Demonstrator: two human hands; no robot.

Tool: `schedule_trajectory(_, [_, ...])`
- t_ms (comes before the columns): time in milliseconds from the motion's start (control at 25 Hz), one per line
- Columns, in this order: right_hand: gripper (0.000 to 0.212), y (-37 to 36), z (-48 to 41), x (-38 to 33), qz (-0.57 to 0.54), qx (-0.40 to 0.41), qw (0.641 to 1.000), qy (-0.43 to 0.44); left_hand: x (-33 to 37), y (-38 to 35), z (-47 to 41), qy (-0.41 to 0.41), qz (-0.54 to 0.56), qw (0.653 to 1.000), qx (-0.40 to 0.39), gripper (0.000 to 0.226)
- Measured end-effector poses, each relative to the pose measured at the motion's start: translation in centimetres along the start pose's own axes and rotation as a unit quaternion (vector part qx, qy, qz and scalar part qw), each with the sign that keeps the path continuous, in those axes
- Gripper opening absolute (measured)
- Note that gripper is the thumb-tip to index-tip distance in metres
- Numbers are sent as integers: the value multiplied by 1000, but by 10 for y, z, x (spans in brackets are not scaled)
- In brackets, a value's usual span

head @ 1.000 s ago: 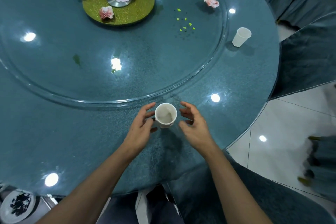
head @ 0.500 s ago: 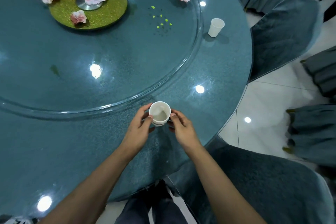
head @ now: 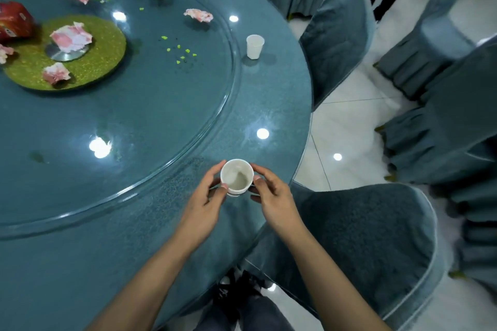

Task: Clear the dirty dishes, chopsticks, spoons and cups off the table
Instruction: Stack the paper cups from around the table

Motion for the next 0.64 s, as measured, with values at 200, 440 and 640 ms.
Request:
schedule_trajectory(200, [31,38,27,-17,-6,55,998,3,29,-32,2,-20,-31,998,-52,40])
schedule_trajectory(440, [30,102,55,-35,-34,130,991,20,64,-94,9,-40,-56,992,-104,45])
schedule_trajectory(640, [30,159,76,-45,-50,151,987,38,88,-150,21,-59,-59,990,-118,42])
Point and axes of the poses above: each hand's wrist, its own z-axis away from the middle knuckle, its own y-axis out of the back of the hand, x = y × z, the point moved 6 cm from there along -z, towards the middle knuckle, and after that the axes turned 8 degrees about -z, right-handed, at the moved point
